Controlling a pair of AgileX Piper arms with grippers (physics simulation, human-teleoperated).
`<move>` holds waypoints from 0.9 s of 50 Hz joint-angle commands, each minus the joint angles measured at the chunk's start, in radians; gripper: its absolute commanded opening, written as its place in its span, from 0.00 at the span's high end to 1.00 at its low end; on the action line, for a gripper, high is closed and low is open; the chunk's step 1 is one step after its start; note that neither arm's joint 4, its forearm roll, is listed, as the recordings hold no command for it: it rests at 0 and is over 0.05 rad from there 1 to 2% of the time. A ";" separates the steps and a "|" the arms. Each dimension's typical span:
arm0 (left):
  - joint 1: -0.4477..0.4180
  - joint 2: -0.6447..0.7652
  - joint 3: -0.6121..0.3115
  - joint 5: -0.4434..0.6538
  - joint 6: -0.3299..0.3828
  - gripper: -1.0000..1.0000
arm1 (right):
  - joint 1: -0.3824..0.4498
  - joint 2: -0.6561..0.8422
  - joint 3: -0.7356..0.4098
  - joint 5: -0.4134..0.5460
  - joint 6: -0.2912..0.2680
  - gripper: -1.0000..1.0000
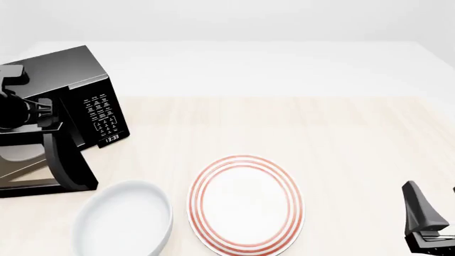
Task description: Open the microwave.
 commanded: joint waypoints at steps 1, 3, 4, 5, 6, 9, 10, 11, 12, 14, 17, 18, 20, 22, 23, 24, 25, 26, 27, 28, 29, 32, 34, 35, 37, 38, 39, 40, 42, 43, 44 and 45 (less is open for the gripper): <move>0.008 0.013 0.023 0.005 0.007 0.00 | -0.001 0.000 0.005 -0.005 0.000 0.00; 0.009 0.012 0.027 0.005 0.006 0.00 | -0.001 0.000 0.005 -0.005 0.000 0.00; 0.010 0.012 0.028 0.004 0.007 0.00 | -0.001 0.000 0.004 -0.005 0.000 0.00; 0.011 0.011 0.029 0.004 0.007 0.00 | -0.001 0.000 0.004 -0.005 0.000 0.00; 0.011 0.011 0.029 0.004 0.007 0.00 | -0.001 0.000 0.004 -0.005 0.000 0.00; 0.016 0.006 0.037 0.002 0.011 0.00 | -0.001 0.000 0.004 -0.005 0.000 0.00; 0.016 0.004 0.037 0.003 0.010 0.00 | -0.001 0.000 0.004 -0.005 0.000 0.00; 0.016 0.002 0.038 0.003 0.010 0.00 | -0.001 0.000 0.004 -0.005 0.000 0.00; 0.018 0.000 0.040 0.003 0.012 0.00 | -0.001 0.000 0.005 -0.005 0.000 0.00; 0.018 -0.005 0.044 0.003 0.011 0.00 | -0.001 0.000 0.005 -0.005 0.000 0.00; 0.021 -0.010 0.052 0.002 0.014 0.00 | -0.001 0.000 0.005 -0.005 0.001 0.00; 0.022 -0.011 0.054 0.002 0.016 0.00 | -0.001 0.000 0.005 -0.005 0.001 0.00; 0.026 -0.015 0.059 0.002 0.017 0.00 | -0.001 0.000 0.005 -0.005 0.001 0.00; 0.028 -0.017 0.068 -0.001 0.021 0.00 | -0.001 0.000 0.005 -0.005 0.001 0.00; 0.028 -0.018 0.071 -0.002 0.020 0.00 | -0.001 0.000 0.005 -0.005 0.001 0.00; 0.030 -0.020 0.073 -0.003 0.020 0.00 | -0.001 0.000 0.005 -0.005 0.001 0.00; 0.032 -0.022 0.077 -0.003 0.025 0.00 | -0.001 0.000 0.005 -0.005 0.001 0.00; 0.032 -0.024 0.079 -0.002 0.025 0.00 | -0.001 0.000 0.005 -0.005 0.001 0.00; 0.035 -0.028 0.083 -0.002 0.026 0.00 | -0.001 0.000 0.005 -0.005 0.001 0.00; 0.035 -0.028 0.083 -0.002 0.026 0.00 | -0.001 0.000 0.005 -0.005 0.001 0.00; 0.035 -0.030 0.087 -0.005 0.023 0.00 | -0.001 0.000 0.005 -0.005 0.001 0.00; 0.037 -0.031 0.093 -0.010 0.025 0.00 | -0.001 0.000 0.005 -0.005 0.001 0.00; 0.035 -0.032 0.101 -0.015 0.025 0.00 | 0.000 0.000 -0.059 0.059 0.001 0.00; 0.037 -0.034 0.107 -0.017 0.029 0.00 | 0.000 0.000 -0.060 0.059 0.001 0.00; 0.037 -0.037 0.109 -0.016 0.030 0.00 | 0.000 0.000 -0.059 0.059 0.001 0.00; 0.037 -0.038 0.110 -0.015 0.030 0.00 | 0.000 0.000 -0.060 0.059 0.001 0.00; 0.038 -0.040 0.112 -0.014 0.031 0.00 | -0.001 0.000 -0.060 0.059 0.001 0.00; 0.039 -0.045 0.116 -0.014 0.032 0.00 | -0.001 0.000 -0.059 0.059 0.001 0.00; 0.042 -0.050 0.121 -0.014 0.034 0.00 | -0.001 0.000 -0.059 0.059 0.001 0.00; 0.042 -0.053 0.122 -0.014 0.033 0.00 | 0.000 0.000 -0.059 0.059 0.001 0.00; 0.042 -0.053 0.122 -0.014 0.033 0.00 | 0.000 0.000 -0.059 0.059 0.001 0.00; 0.043 -0.056 0.127 -0.016 0.033 0.00 | -0.001 0.000 -0.059 0.060 0.001 0.00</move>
